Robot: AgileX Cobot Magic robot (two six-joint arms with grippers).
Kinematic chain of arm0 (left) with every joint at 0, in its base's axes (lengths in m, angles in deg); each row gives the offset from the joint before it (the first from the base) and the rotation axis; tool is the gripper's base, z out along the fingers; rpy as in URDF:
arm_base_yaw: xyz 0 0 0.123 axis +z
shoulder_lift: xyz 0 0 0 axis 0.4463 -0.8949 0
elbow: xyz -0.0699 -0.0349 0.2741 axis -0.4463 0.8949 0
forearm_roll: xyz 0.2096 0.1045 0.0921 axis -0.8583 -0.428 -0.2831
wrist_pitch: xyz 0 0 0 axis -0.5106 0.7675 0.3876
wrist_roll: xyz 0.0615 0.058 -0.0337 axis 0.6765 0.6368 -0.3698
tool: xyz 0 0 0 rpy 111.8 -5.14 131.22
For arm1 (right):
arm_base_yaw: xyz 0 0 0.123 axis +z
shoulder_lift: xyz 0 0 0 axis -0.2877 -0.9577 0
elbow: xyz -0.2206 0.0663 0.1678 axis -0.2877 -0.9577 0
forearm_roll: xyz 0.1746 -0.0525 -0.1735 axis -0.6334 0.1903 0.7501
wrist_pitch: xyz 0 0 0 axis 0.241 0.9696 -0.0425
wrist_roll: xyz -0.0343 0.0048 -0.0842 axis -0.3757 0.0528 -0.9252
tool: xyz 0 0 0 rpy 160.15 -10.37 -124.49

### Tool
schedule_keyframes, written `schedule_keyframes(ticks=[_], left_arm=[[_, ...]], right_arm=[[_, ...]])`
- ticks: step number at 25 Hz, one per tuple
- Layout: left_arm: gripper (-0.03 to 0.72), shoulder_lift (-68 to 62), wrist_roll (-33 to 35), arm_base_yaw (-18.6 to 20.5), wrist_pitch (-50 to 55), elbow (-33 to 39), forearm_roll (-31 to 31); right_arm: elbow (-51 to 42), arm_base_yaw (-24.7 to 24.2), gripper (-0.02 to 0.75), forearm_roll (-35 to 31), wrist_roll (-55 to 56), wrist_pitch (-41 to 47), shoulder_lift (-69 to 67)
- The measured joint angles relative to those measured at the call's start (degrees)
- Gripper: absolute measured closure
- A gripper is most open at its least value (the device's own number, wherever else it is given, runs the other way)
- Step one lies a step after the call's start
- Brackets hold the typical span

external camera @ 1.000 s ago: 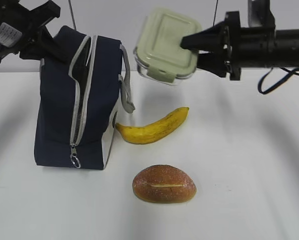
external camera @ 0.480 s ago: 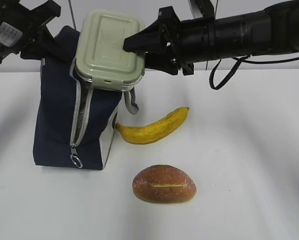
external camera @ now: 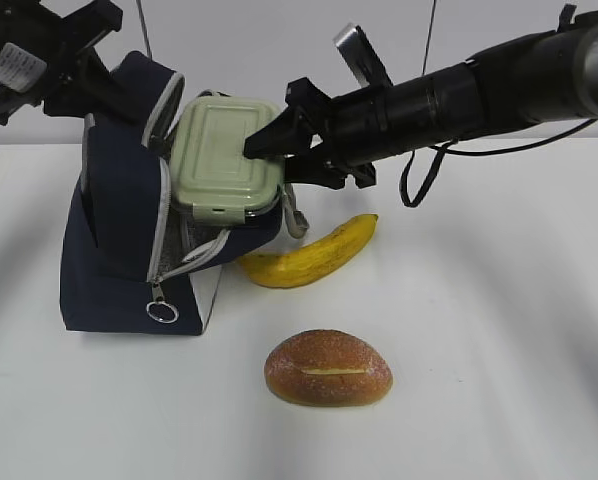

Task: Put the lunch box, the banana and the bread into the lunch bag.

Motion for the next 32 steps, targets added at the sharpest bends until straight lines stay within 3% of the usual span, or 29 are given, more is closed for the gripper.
schedule_keyframes(ticks=[12,32], left_arm=[[0.691,0.00,1.28,0.00,0.39,0.00,0.00],[0.691,-0.02,3.29,-0.04,1.17,0.00,1.45]], right_arm=[[12.71,7.10,0.356,7.54,10.38,-1.31,-7.58],[19.22,8.40,0.356,13.55,21.72,-5.13,-18.83]])
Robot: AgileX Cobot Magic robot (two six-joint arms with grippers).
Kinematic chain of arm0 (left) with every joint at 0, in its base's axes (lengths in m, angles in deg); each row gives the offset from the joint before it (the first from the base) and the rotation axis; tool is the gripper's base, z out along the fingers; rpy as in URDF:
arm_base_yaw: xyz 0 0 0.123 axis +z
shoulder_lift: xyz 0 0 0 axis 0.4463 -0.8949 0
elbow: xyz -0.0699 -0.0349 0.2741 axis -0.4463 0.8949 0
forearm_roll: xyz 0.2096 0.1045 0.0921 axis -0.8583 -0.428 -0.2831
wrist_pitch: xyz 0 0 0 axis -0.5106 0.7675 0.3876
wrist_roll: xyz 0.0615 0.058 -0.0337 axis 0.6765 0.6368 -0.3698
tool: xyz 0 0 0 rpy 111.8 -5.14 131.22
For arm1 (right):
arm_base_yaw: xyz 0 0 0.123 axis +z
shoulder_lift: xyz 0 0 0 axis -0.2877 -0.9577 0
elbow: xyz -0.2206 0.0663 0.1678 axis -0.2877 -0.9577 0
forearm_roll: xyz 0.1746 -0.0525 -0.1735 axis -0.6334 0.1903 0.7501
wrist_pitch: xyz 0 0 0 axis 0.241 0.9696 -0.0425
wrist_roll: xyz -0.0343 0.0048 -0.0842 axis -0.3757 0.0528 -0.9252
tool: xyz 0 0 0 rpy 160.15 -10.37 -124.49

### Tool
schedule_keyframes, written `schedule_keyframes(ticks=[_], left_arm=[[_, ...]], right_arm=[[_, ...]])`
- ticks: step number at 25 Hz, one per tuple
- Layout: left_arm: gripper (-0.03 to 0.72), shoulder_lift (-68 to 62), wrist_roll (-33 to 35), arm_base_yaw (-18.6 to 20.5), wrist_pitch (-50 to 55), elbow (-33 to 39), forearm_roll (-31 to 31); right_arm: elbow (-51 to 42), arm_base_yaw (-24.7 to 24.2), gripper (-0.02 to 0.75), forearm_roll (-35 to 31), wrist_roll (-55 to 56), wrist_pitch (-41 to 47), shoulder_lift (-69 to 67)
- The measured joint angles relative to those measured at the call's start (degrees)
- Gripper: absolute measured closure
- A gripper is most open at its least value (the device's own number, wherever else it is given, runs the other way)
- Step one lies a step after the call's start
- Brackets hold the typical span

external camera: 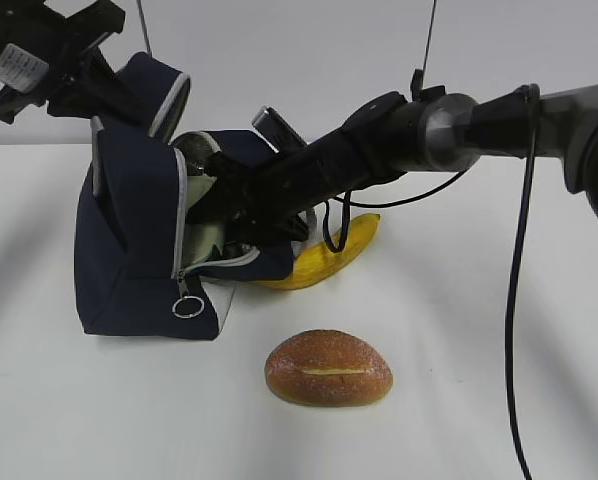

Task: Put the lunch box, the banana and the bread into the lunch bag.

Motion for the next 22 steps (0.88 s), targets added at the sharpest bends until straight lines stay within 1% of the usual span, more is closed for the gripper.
schedule_keyframes(ticks=[5,11,16,18,22], left_arm=[[0.691,0.00,0.00,-0.07,0.02,0.00,0.00],[0.691,0.00,0.00,-0.07,0.06,0.00,0.00],[0.691,0.00,0.00,-0.07,0.20,0.00,0.05],[0.691,0.00,0.00,-0.07,0.49,0.00,-0.07],[0.691,0.00,0.04,-0.07,0.93,0.00,-1.77]], right_arm=[[0.13,0.00,0.349,1.18,1.26,-0.09,-0.23],[0.26,0.03,0.282,2.30,1.34,0.59,-0.32],[0.26,-0.33,0.269,2.48,1.15,3.36,-0.32],[0.90,-1.02,0.269,2.38,1.15,6.59,-0.45],[4.23,-2.95,0.269,3.18,0.52,17.77,-0.56]])
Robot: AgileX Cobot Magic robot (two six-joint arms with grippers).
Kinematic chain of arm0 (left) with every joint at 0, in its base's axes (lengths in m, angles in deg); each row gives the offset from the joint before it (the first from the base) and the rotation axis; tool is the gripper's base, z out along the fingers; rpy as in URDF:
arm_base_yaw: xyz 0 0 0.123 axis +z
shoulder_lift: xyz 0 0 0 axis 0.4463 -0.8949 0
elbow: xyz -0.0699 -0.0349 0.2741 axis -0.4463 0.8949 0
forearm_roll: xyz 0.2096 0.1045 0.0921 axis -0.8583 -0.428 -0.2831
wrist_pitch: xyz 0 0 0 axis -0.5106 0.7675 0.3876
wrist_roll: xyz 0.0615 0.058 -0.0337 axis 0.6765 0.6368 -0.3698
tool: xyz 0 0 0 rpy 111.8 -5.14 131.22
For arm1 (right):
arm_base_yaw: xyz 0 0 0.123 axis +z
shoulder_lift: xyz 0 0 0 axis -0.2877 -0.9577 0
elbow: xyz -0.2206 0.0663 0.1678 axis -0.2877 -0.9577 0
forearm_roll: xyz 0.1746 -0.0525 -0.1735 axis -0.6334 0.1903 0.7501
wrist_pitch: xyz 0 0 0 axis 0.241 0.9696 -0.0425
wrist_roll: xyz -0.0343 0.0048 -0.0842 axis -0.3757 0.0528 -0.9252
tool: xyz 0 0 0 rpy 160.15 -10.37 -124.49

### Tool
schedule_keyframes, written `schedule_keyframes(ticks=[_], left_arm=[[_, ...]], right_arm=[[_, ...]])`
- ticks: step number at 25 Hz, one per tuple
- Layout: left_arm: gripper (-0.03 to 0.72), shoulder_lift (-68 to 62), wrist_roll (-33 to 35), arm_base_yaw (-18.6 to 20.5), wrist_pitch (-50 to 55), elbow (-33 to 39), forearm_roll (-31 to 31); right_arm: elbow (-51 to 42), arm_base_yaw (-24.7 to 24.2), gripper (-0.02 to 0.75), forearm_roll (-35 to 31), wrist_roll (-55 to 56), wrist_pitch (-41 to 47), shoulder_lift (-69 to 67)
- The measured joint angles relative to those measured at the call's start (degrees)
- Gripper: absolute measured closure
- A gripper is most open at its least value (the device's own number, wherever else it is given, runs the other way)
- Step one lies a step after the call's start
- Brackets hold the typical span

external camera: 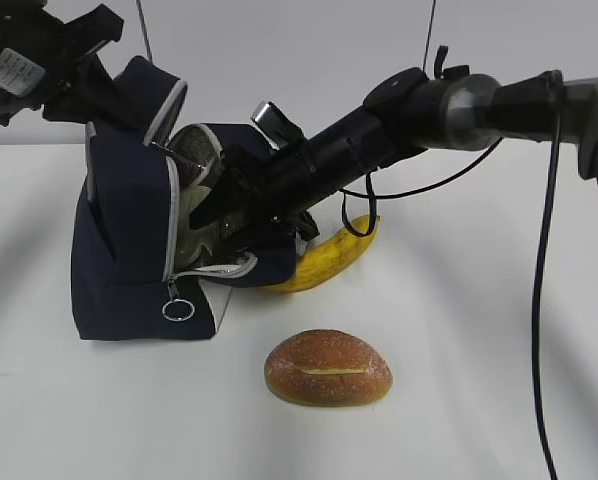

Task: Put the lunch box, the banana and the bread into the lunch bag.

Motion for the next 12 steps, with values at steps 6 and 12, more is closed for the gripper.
schedule_keyframes(ticks=[6,12], left_arm=[[0.691,0.00,0.00,0.00,0.23,0.00,-2.38],[0.691,0.00,0.07,0.00,0.48,0.00,-4.56]], right_arm=[[3.41,-1.43,0.269,2.24,1.29,4.88,3.79],[3.53,-1.32,0.269,9.14,6.33,6.11,11.90]])
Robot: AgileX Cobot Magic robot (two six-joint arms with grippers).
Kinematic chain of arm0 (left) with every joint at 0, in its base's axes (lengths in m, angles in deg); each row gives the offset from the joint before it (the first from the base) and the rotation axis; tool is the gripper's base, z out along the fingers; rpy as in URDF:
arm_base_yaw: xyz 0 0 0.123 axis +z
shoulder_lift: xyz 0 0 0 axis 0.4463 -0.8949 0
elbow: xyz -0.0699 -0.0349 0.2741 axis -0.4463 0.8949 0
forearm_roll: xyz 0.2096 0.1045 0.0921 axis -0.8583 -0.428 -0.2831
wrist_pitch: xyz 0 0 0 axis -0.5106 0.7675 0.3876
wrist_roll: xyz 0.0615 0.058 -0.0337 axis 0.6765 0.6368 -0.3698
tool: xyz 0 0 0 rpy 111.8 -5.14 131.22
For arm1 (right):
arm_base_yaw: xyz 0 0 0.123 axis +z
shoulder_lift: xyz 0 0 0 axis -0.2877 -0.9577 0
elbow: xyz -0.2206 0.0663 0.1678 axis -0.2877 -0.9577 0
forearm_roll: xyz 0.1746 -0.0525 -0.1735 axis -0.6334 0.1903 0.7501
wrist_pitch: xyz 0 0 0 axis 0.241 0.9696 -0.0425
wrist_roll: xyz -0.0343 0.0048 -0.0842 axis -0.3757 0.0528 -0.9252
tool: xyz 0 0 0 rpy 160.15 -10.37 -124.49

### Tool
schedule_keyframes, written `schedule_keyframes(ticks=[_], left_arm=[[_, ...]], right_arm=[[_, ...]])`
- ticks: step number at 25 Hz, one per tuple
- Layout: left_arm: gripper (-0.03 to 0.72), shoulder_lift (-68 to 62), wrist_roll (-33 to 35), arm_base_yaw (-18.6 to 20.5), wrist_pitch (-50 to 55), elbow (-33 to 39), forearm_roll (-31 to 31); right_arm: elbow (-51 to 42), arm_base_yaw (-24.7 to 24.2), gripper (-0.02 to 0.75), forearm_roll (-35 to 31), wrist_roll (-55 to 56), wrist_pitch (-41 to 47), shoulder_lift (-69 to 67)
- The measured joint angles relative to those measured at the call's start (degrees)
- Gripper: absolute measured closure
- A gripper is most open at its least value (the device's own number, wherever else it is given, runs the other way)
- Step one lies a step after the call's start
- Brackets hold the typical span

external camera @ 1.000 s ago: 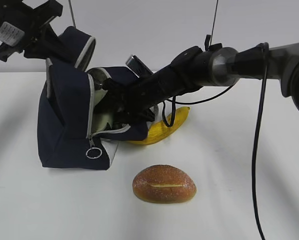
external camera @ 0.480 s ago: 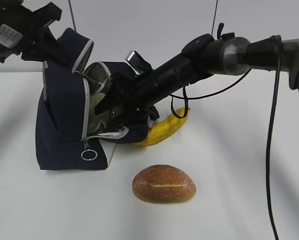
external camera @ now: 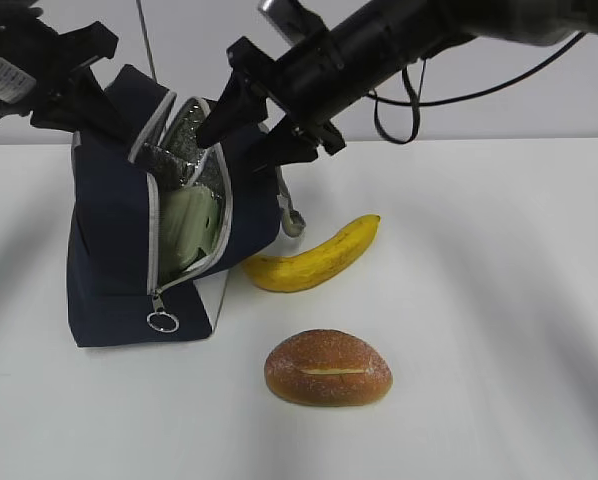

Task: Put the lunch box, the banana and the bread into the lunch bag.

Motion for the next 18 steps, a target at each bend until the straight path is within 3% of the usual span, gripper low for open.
schedule_keyframes(ticks=[8,14,18], left_arm=[[0.691,0.00,0.02,0.00,1.37,0.00,-1.21],[0.691,0.00,0.02,0.00,1.96,0.00,-1.46],[0.691,0.00,0.02,0.00,2.66,0.00,-1.51]], right_arm=[[0.00,0.00,0.269,24.25,11.95,1.36,11.42],[-2.79,0.00,0.269,29.85,16.44,1.50,15.02],[-12.58,0.00,0.269,32.72,21.27,-4.64,17.02]])
